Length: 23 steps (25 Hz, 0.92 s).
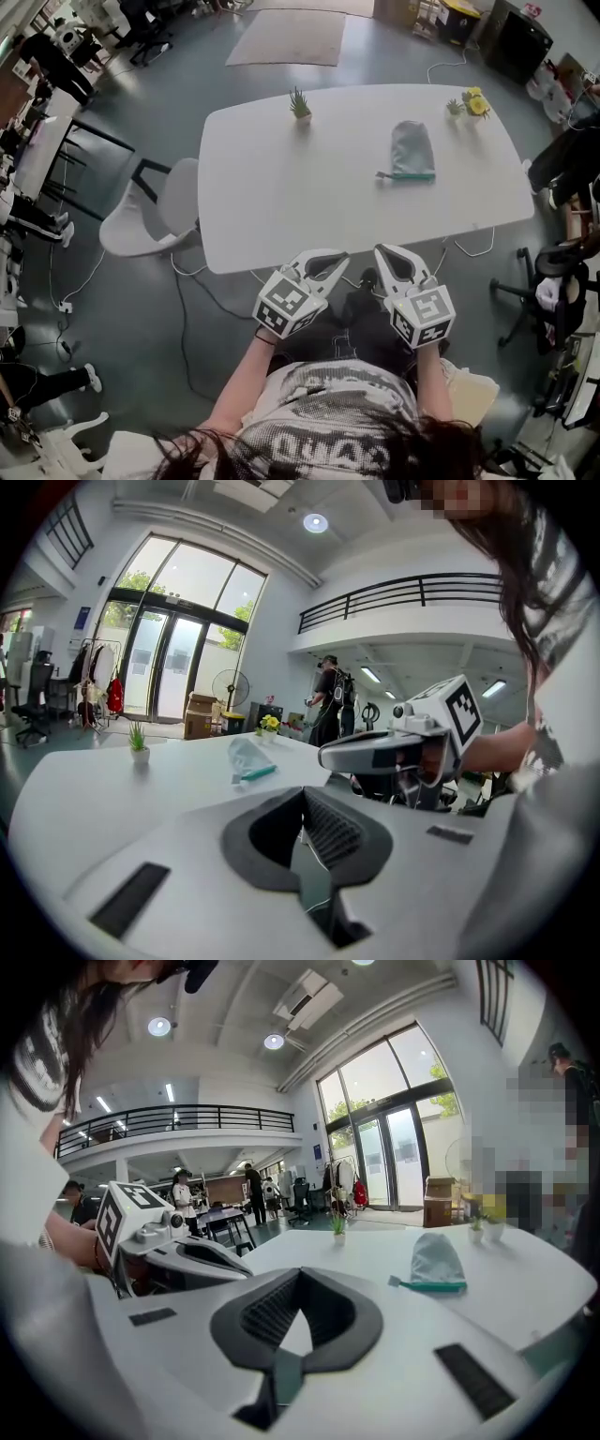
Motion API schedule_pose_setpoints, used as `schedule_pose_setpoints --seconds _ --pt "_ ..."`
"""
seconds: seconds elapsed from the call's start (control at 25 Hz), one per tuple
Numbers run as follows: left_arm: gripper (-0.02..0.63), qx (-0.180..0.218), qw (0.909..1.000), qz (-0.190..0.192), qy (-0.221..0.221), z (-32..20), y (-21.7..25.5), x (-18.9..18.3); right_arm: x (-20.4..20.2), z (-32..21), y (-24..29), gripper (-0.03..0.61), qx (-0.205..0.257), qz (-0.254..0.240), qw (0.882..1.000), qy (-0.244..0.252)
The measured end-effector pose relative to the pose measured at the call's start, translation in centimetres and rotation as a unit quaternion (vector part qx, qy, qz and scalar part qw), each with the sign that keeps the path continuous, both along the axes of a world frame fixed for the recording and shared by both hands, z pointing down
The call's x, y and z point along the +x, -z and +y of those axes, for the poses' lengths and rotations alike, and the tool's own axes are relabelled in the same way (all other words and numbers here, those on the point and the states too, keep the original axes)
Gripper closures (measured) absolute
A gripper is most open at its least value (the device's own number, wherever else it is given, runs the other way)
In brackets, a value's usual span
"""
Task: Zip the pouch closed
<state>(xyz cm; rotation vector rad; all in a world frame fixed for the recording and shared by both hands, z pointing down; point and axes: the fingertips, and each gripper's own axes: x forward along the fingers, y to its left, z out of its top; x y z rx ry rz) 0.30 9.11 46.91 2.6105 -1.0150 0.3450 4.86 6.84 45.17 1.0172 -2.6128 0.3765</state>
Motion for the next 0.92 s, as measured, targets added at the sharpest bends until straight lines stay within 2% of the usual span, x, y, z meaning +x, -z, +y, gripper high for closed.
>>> schedule_pose_setpoints --seconds 0.92 --pt "0.601 0.005 0.9999 -0.001 -0.014 0.5 -0.1 0.9 -0.3 0.6 -1.5 0.581 -0.012 0.003 1.0 0.01"
